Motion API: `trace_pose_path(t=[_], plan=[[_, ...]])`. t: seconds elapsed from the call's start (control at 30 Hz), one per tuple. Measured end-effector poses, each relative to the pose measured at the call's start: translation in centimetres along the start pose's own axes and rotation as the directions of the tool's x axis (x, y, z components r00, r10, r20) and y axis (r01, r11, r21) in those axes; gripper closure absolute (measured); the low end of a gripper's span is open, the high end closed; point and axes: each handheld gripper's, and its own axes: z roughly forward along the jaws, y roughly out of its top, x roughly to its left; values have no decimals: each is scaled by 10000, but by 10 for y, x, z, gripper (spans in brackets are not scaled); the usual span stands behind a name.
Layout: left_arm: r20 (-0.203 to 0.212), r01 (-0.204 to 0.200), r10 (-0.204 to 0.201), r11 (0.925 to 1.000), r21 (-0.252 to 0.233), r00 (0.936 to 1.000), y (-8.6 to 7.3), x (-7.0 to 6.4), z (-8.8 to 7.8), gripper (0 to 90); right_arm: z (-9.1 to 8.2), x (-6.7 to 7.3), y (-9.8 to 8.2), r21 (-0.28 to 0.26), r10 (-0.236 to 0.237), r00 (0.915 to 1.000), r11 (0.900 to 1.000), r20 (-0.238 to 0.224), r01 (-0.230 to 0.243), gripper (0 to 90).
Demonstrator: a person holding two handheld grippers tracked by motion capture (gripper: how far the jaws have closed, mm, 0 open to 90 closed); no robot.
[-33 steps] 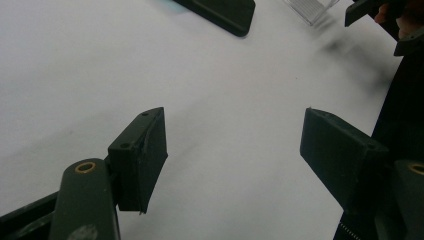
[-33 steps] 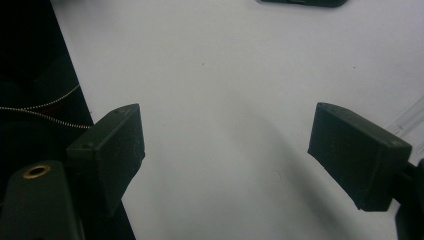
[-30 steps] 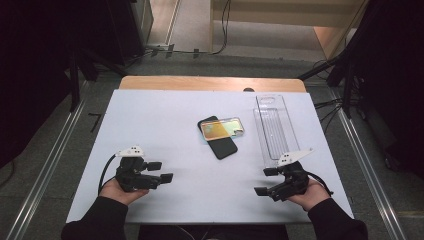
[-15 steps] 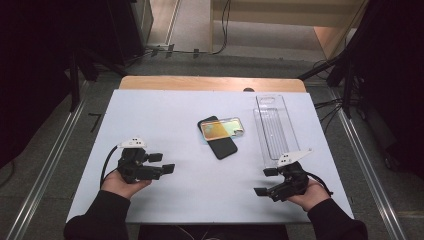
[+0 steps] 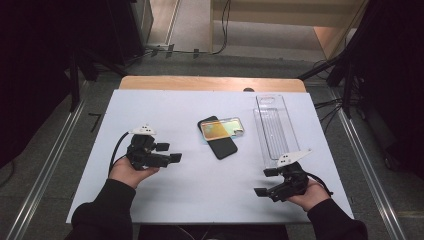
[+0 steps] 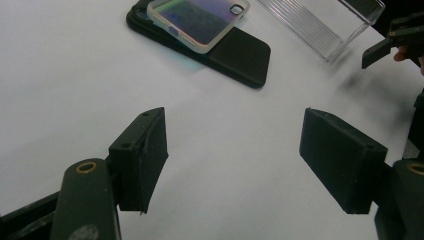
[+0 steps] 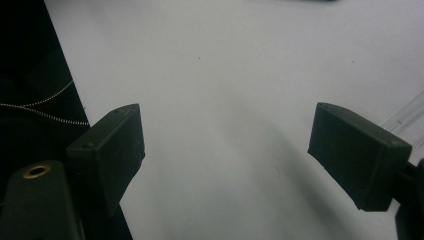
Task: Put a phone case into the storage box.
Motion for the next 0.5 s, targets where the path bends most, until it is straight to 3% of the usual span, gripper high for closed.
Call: trace_pose_path(t=[0.5], plan=[[260,-221,215,9995,244,9994,37,6,27,279,0,0,0,-23,-6,10000,10000,-7,6,129]])
